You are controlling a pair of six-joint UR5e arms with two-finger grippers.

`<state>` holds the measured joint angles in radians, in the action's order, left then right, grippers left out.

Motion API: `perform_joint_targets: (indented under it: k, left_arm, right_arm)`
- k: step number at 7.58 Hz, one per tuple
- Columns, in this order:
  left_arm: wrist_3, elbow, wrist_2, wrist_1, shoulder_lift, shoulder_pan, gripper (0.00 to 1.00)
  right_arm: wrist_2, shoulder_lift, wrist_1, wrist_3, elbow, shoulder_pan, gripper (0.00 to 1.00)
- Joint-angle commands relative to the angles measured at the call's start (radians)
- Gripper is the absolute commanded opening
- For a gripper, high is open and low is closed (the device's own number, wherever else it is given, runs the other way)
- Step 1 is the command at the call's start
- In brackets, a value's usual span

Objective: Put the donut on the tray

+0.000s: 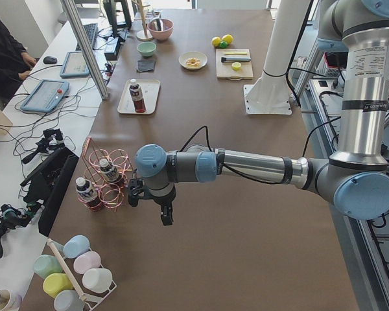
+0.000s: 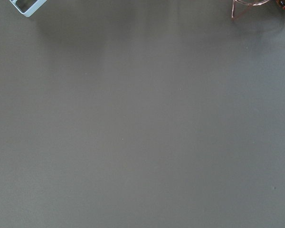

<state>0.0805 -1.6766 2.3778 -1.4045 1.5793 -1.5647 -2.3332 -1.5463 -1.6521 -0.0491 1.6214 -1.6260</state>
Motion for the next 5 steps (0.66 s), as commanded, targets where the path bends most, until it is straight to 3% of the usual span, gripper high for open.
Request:
perform_joint_targets:
  k: [1, 5]
  left_arm:
    - [0.001, 0.0, 0.0, 0.001, -0.001, 0.0, 0.98]
    - [0.001, 0.002, 0.0, 0.001, -0.009, 0.002, 0.98]
  right_arm:
    - [-0.003, -0.001, 0.002, 0.0, -0.002, 0.0, 0.99]
    - [-0.003, 0.0, 0.003, 0.0, 0.002, 0.0, 0.99]
